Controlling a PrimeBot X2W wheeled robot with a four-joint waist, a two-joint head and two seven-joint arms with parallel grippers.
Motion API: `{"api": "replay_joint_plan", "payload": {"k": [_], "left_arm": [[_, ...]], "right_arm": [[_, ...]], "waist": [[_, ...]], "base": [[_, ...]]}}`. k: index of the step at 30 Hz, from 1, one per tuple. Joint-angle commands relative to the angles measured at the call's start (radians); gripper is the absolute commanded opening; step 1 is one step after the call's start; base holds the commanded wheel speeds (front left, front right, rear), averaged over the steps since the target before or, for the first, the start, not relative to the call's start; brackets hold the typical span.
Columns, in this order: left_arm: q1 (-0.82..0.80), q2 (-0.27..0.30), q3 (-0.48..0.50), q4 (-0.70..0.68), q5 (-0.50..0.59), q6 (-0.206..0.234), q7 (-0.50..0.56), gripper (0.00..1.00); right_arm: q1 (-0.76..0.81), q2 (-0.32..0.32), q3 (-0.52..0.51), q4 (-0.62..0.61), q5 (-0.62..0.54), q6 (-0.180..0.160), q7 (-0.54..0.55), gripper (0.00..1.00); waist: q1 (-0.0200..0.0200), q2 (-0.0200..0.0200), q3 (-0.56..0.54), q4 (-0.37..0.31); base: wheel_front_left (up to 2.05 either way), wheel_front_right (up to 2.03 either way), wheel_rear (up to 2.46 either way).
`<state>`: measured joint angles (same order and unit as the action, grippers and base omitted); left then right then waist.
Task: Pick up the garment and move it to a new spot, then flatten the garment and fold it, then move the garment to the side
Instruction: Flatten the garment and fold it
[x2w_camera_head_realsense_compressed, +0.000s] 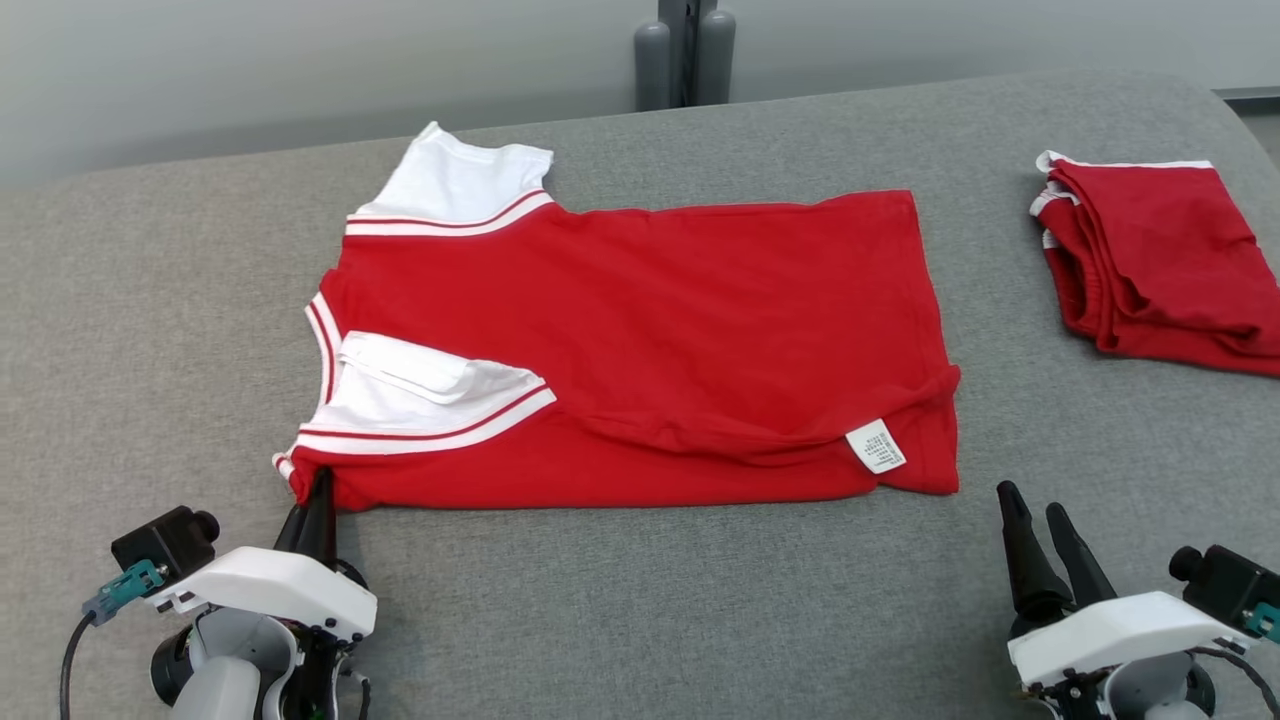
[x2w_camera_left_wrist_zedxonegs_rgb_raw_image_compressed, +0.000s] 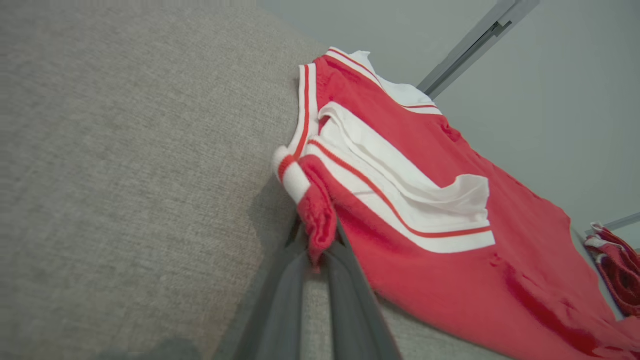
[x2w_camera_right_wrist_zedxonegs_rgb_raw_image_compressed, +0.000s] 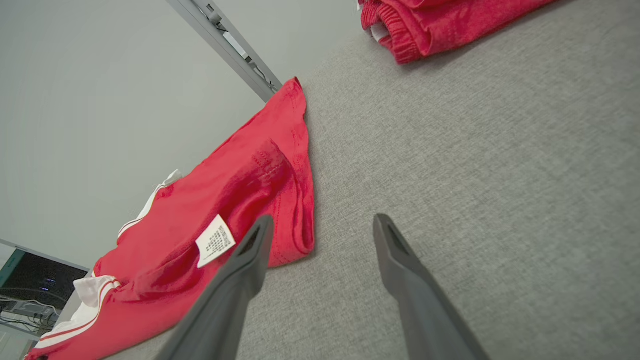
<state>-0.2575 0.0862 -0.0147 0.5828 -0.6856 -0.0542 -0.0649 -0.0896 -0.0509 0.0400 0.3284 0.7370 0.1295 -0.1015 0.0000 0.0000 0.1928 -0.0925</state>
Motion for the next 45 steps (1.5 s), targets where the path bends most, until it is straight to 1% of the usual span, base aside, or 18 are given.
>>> {"api": "replay_joint_plan", "payload": {"k": [1, 7, 13, 15, 16, 17, 18, 19, 20, 25, 29, 30, 34, 36, 39, 41, 45], "left_arm": [[-0.018, 0.006, 0.0, -0.007, 0.002, -0.007, -0.011, 0.0], [-0.022, 0.002, -0.016, -0.043, 0.006, -0.018, -0.036, 0.0], [-0.023, -0.002, -0.039, -0.09, 0.01, -0.021, -0.029, 0.0], [-0.02, -0.004, -0.045, -0.104, 0.012, -0.02, -0.026, 0.0], [-0.017, -0.004, -0.047, -0.109, 0.012, -0.019, -0.026, 0.0], [-0.014, -0.005, -0.05, -0.115, 0.012, -0.018, -0.024, 0.0], [-0.011, -0.005, -0.053, -0.121, 0.012, -0.019, -0.025, 0.0], [-0.007, -0.005, -0.056, -0.127, 0.014, -0.018, -0.025, 0.0], [-0.004, -0.003, -0.058, -0.134, 0.016, -0.019, -0.027, 0.0], [0.017, 0.009, -0.065, -0.185, 0.022, -0.023, -0.034, 0.0], [0.057, 0.019, -0.069, -0.254, 0.02, -0.024, -0.025, 0.0], [0.057, 0.019, -0.069, -0.254, 0.02, -0.024, -0.025, 0.0], [0.141, 0.025, -0.071, -0.349, 0.008, -0.007, 0.0, 0.0], [0.195, 0.026, -0.074, -0.392, 0.007, 0.009, 0.022, 0.0], [0.28, 0.019, -0.094, -0.454, 0.003, 0.028, 0.051, 0.0], [0.332, 0.012, -0.112, -0.483, -0.003, 0.039, 0.068, 0.0], [0.403, -0.004, -0.138, -0.521, -0.017, 0.06, 0.073, 0.0]], "right_arm": [[-0.025, -0.002, -0.001, 0.021, 0.005, 0.003, -0.001, 1.0], [-0.105, -0.002, 0.031, 0.163, 0.038, 0.002, -0.006, 1.0], [-0.193, -0.001, 0.109, 0.314, 0.059, 0.002, 0.009, 1.0], [-0.223, 0.0, 0.128, 0.363, 0.059, 0.002, -0.001, 1.0], [-0.235, 0.0, 0.132, 0.384, 0.064, 0.001, -0.007, 0.92], [-0.248, 0.0, 0.138, 0.407, 0.059, 0.001, -0.018, 0.48], [-0.258, 0.0, 0.145, 0.427, 0.049, 0.001, -0.027, 0.39], [-0.266, 0.0, 0.149, 0.442, 0.046, 0.001, -0.035, 0.28], [-0.273, 0.0, 0.151, 0.453, 0.05, 0.002, -0.042, 0.0], [-0.275, -0.006, 0.133, 0.453, 0.059, 0.002, -0.06, 0.0], [-0.238, -0.044, 0.091, 0.362, 0.126, 0.002, -0.019, 0.0], [-0.238, -0.044, 0.091, 0.362, 0.126, 0.002, -0.019, 0.0], [-0.161, -0.111, 0.055, 0.234, 0.172, 0.002, 0.065, 0.0], [-0.115, -0.147, 0.035, 0.178, 0.18, 0.001, 0.113, 0.0], [-0.047, -0.177, -0.009, 0.103, 0.172, 0.001, 0.165, 0.0], [0.0, -0.179, -0.038, 0.068, 0.162, 0.001, 0.192, 0.0], [0.077, -0.141, -0.085, -0.002, 0.151, 0.002, 0.231, 0.0]], "waist": [[0.0, 0.0, 0.0, 0.008], [0.0, 0.0, 0.0, 0.03], [0.0, 0.0, 0.0, 0.054], [0.0, 0.0, -0.001, 0.059], [0.0, 0.0, -0.003, 0.062], [0.0, 0.0, -0.004, 0.064], [0.0, 0.0, -0.006, 0.066], [0.0, 0.0, -0.008, 0.069], [0.0, 0.0, -0.01, 0.07], [0.0, 0.0, -0.025, 0.073], [0.0, 0.0, -0.039, 0.07], [0.0, 0.0, -0.039, 0.07], [0.0, 0.0, -0.051, 0.065], [0.0, 0.0, -0.055, 0.066], [0.0, 0.0, -0.057, 0.069], [0.0, 0.0, -0.055, 0.075], [0.0, 0.0, -0.049, 0.086]], "base": [[0.0, 0.0, 0.0], [0.0, 0.0, 0.0], [0.0, 0.0, 0.0], [0.0, 0.0, 0.0], [0.0, 0.0, 0.0], [0.0, 0.0, 0.0], [0.0, 0.0, 0.0], [0.0, 0.0, 0.0], [0.0, 0.0, 0.0], [0.0, 0.0, 0.0], [0.0, 0.0, 0.0], [0.0, 0.0, 0.0], [0.0, 0.0, 0.0], [0.0, 0.0, 0.0], [0.0, 0.0, 0.0], [0.0, 0.0, 0.0], [0.0, 0.0, 0.0]]}}
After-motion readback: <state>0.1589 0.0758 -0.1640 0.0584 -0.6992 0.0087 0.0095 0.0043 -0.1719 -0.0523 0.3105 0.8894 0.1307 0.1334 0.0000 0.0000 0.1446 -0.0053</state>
